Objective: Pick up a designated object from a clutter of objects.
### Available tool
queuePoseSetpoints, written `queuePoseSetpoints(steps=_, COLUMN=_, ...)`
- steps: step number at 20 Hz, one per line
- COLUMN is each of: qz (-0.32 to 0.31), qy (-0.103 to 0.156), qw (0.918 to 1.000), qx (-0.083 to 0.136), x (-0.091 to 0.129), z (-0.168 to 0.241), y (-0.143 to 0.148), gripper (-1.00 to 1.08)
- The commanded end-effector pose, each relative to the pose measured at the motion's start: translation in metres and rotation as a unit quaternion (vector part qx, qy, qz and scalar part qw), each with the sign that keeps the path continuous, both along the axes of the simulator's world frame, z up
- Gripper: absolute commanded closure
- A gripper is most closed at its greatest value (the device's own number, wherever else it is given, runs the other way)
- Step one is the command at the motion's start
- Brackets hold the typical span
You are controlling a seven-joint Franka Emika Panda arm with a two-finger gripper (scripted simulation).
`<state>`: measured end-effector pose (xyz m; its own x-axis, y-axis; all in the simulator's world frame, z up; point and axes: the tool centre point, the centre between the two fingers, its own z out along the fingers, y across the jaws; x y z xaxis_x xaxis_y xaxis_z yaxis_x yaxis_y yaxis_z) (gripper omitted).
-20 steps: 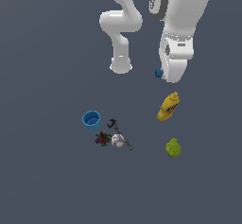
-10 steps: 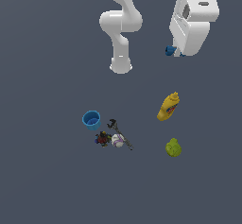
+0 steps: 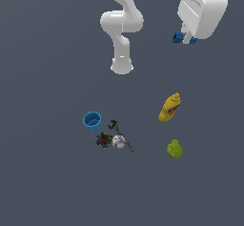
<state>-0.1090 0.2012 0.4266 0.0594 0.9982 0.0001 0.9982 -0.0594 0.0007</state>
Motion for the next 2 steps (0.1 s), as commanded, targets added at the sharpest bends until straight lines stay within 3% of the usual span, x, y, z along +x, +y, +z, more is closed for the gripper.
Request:
queuePoseSetpoints(steps=1, qz=0.0, qy=0.0, qw=1.0, qx=0.0, x=-0.0003, z=0.0037, y=0.0009, gripper=1.08)
queuePoseSetpoints(steps=2, qz=0.0, qy=0.0, qw=1.0, qx=0.0, x=-0.0003, z=0.004, y=0.001, gripper=1.08)
